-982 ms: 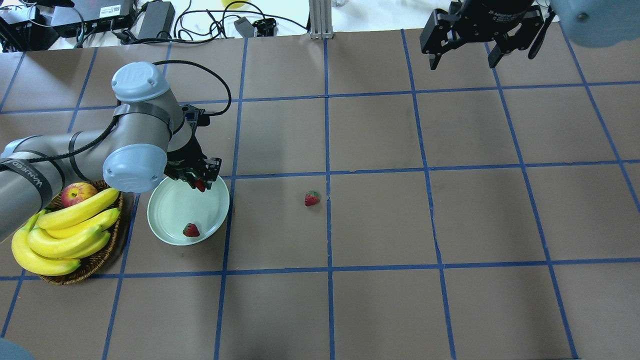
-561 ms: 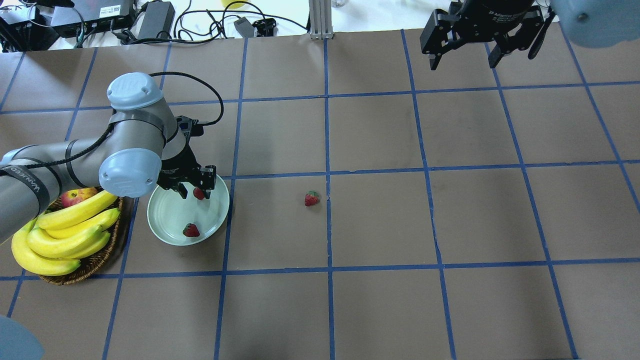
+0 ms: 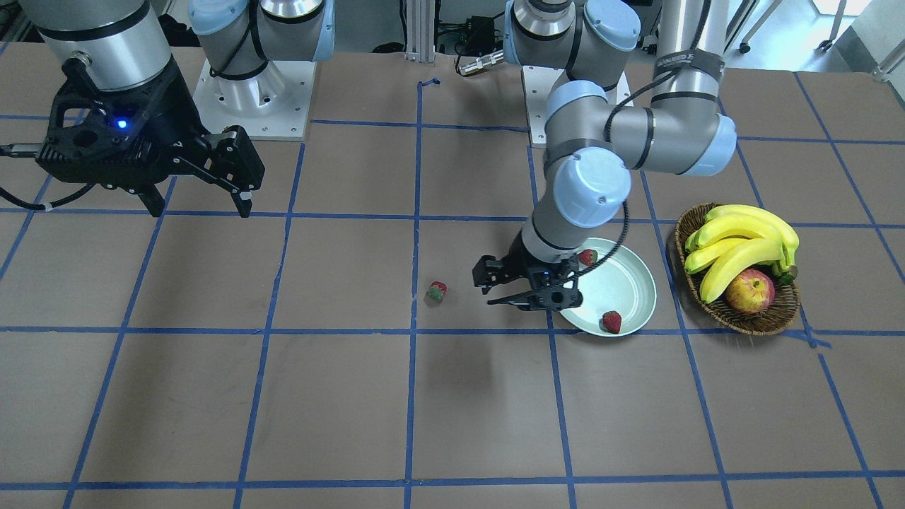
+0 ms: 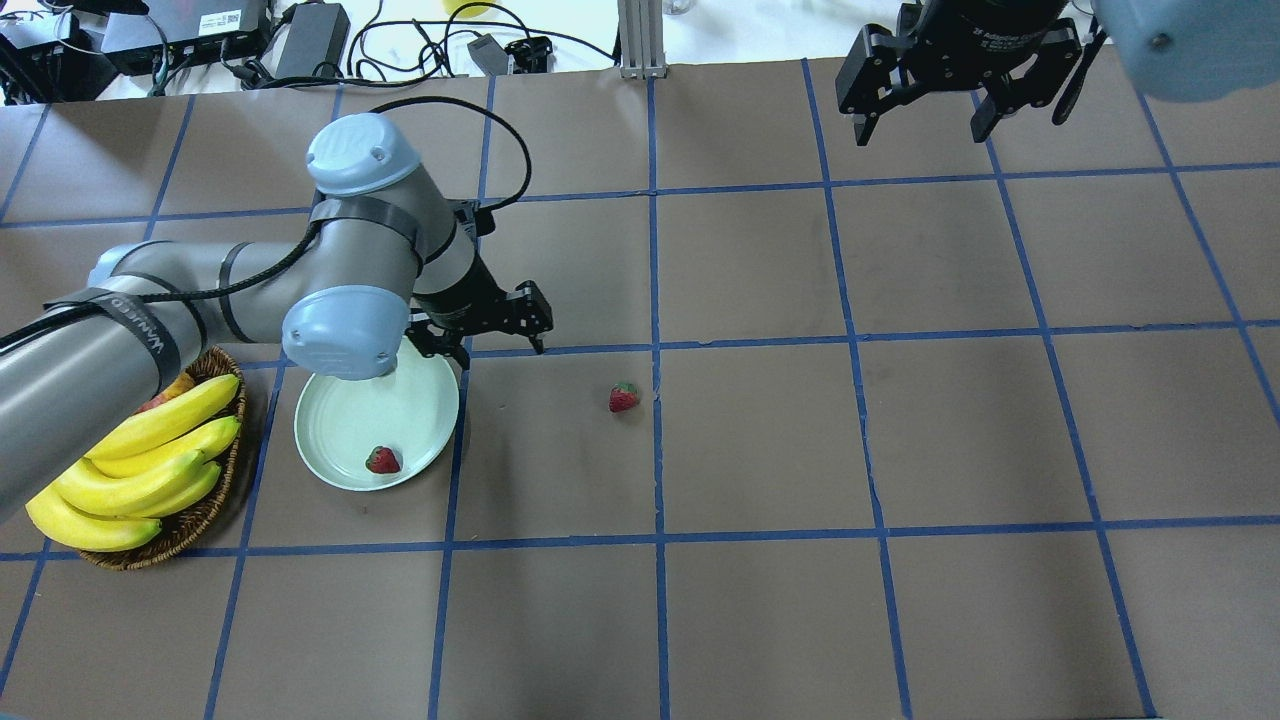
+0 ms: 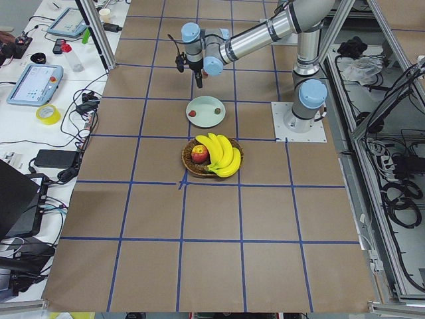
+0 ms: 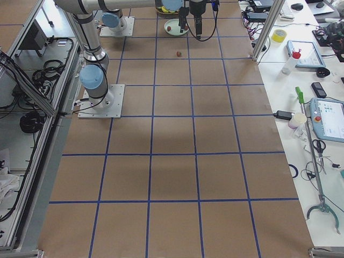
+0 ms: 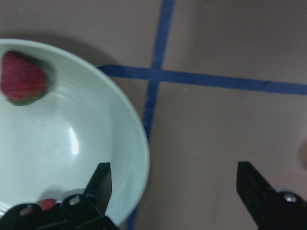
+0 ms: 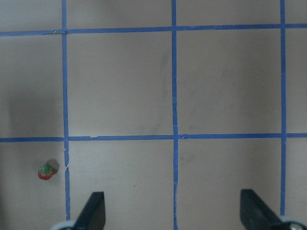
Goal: Collect all strawberries into plate
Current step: 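Reach the left gripper to the last strawberry and grasp it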
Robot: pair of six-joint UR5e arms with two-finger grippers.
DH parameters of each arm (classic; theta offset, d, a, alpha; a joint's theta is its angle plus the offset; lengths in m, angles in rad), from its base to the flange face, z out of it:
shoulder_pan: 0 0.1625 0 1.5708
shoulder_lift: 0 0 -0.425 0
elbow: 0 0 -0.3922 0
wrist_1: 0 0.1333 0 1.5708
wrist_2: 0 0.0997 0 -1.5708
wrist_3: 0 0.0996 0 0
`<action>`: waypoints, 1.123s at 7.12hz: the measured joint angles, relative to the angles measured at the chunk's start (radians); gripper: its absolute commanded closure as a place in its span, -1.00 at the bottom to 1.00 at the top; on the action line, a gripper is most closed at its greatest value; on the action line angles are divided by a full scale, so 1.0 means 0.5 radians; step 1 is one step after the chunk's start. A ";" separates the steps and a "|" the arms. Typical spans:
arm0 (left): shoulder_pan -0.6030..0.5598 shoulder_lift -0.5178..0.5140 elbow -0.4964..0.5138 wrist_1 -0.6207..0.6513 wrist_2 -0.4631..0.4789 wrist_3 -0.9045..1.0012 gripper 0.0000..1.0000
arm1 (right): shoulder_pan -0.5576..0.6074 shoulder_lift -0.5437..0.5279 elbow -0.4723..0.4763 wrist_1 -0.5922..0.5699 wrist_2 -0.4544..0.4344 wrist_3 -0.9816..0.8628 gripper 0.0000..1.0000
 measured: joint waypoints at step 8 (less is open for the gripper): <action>-0.465 -0.323 -0.035 0.450 0.312 0.144 -0.66 | -0.005 -0.020 0.034 0.000 0.008 -0.003 -1.00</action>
